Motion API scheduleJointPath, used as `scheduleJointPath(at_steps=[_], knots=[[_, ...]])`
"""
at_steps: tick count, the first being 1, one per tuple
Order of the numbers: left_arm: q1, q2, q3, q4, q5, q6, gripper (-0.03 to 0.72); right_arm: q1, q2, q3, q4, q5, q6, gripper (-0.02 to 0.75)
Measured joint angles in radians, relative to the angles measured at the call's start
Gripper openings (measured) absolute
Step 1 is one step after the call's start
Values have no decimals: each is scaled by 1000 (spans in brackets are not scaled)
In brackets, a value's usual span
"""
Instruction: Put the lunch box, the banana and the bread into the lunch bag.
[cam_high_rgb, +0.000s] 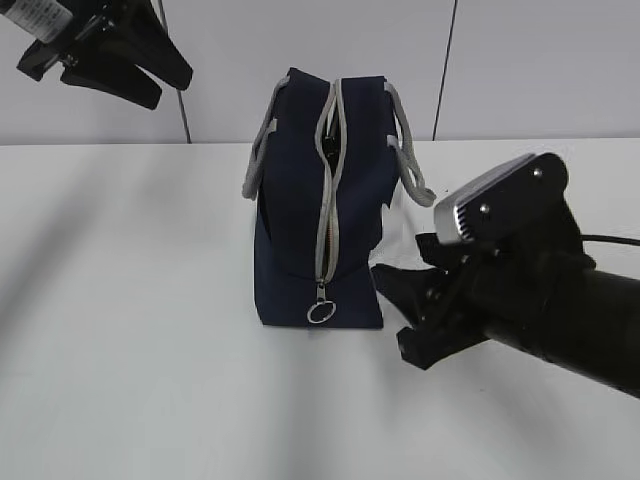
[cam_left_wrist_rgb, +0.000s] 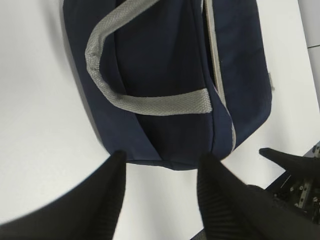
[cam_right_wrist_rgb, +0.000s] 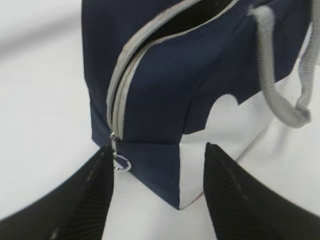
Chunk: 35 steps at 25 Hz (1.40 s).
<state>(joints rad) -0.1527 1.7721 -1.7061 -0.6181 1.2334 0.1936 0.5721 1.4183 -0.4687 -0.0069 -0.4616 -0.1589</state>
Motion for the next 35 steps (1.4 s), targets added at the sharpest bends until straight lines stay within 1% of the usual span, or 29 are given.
scheduleJointPath(at_steps=[4, 9, 12, 15, 18, 27, 35], knots=[[0, 0, 0, 12, 0, 0, 340, 0, 56, 2, -133, -55, 91, 425], [0, 0, 0, 26, 0, 0, 340, 0, 172, 2, -214, -131, 159, 424], [0, 0, 0, 26, 0, 0, 340, 0, 251, 2, -261, -213, 191, 424], [0, 0, 0, 26, 0, 0, 340, 0, 319, 2, -269, -296, 204, 425], [0, 0, 0, 26, 0, 0, 340, 0, 370, -12, -269, -333, 211, 424], [0, 0, 0, 27, 0, 0, 340, 0, 463, -79, -271, -344, 243, 424], [0, 0, 0, 41, 0, 0, 340, 0, 521, -132, -300, -346, 290, 424]])
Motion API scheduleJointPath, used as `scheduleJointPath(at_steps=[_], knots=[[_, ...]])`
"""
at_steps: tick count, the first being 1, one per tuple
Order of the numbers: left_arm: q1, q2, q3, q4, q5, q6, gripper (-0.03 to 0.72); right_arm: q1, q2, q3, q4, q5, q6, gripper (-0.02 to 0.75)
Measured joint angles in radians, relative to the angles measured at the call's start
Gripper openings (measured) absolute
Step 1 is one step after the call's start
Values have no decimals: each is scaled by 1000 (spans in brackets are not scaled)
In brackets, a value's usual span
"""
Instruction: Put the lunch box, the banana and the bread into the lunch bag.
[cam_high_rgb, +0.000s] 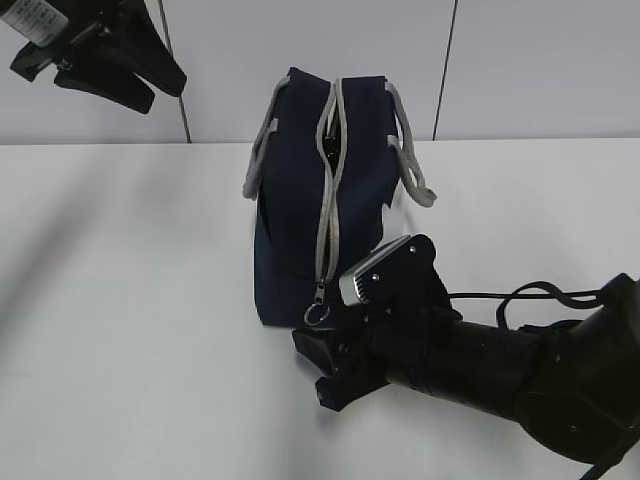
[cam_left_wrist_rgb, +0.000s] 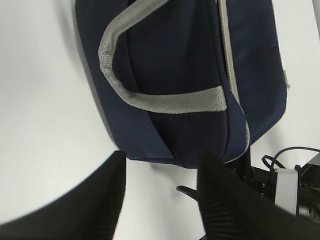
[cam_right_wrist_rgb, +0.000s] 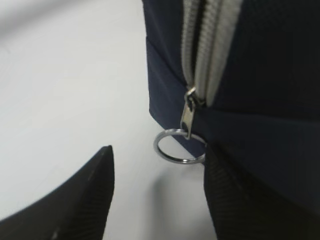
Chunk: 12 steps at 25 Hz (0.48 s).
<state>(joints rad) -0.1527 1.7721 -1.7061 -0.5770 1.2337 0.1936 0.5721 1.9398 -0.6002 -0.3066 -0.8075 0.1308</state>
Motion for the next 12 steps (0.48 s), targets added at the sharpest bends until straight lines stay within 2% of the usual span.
scheduleJointPath(at_steps=[12], knots=[[0, 0, 0, 8, 0, 0, 340, 0, 41, -54, -2, 8, 23, 423]])
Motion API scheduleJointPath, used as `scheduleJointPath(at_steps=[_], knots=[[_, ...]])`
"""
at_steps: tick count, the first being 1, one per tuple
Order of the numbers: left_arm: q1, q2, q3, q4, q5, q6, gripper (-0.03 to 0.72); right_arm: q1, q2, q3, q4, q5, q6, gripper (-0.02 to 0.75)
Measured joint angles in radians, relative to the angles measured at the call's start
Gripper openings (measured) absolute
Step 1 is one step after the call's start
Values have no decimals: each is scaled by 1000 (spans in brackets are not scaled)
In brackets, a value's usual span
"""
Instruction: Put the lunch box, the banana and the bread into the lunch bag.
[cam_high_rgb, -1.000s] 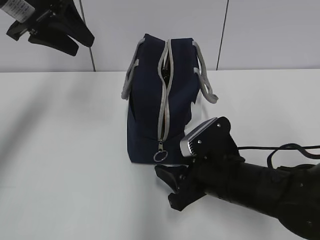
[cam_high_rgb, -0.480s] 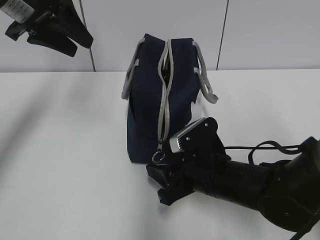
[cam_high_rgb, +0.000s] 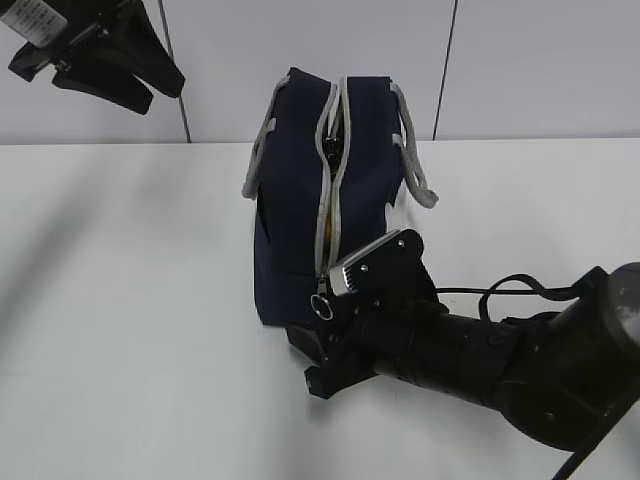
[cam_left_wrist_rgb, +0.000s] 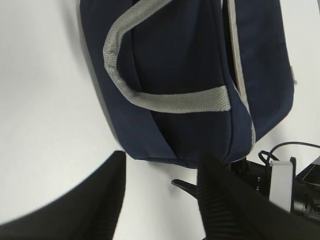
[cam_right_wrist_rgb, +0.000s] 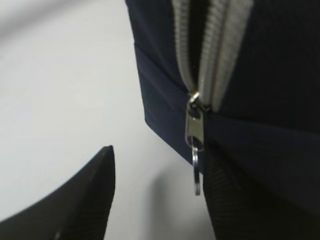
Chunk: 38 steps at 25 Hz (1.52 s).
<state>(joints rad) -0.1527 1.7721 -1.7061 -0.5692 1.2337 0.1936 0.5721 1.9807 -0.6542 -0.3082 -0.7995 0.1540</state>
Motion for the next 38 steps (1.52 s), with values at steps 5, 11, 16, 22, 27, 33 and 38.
scheduleJointPath(at_steps=[5, 11, 16, 22, 27, 33, 38], knots=[[0, 0, 0, 0, 0, 0, 340, 0, 0, -2, 19, 15, 1, 303], [0, 0, 0, 0, 0, 0, 340, 0, 1, -2, 31, 22, 1, 177], [0, 0, 0, 0, 0, 0, 340, 0, 1, -2, 44, 24, 2, 155], [-1, 0, 0, 0, 0, 0, 340, 0, 1, -2, 53, 28, 4, 13], [-1, 0, 0, 0, 0, 0, 340, 0, 1, -2, 50, 32, 4, -16], [-1, 0, 0, 0, 0, 0, 340, 0, -29, -2, 39, 82, 4, -16], [-1, 0, 0, 0, 0, 0, 340, 0, -69, -2, 27, 134, 4, -16]])
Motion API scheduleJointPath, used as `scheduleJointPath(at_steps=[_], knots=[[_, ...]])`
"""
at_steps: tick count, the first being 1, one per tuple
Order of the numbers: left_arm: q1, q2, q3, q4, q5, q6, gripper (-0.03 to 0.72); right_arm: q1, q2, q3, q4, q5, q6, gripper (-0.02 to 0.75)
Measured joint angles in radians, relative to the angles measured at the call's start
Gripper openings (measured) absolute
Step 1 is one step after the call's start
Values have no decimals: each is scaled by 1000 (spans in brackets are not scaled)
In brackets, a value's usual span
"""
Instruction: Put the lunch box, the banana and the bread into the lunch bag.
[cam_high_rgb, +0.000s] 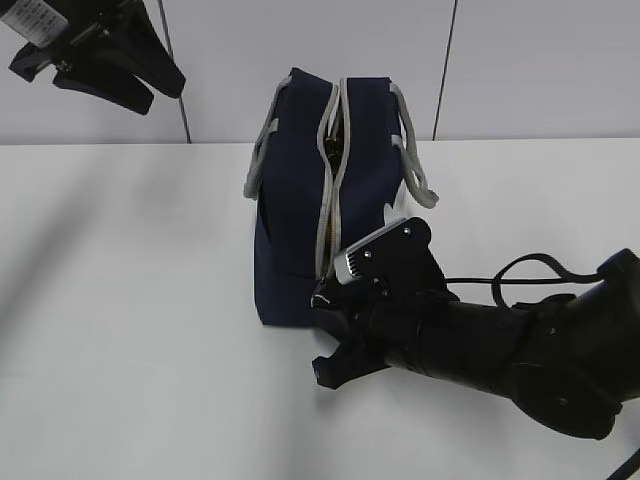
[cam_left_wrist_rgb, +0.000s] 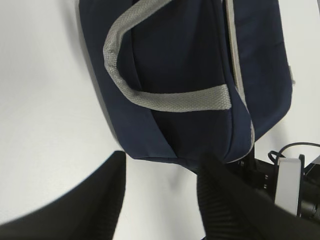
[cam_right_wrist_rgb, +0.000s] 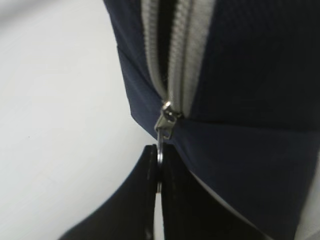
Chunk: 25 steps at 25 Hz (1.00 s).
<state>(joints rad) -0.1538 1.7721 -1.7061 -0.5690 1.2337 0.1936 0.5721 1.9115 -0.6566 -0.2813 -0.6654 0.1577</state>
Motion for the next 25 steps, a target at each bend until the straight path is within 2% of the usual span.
scheduleJointPath(at_steps=[6, 25], knots=[[0, 0, 0, 0, 0, 0, 340, 0, -42, 0, -47, 57, 0, -16], [0, 0, 0, 0, 0, 0, 340, -6, -163, 24, -143, 94, 14, -16]])
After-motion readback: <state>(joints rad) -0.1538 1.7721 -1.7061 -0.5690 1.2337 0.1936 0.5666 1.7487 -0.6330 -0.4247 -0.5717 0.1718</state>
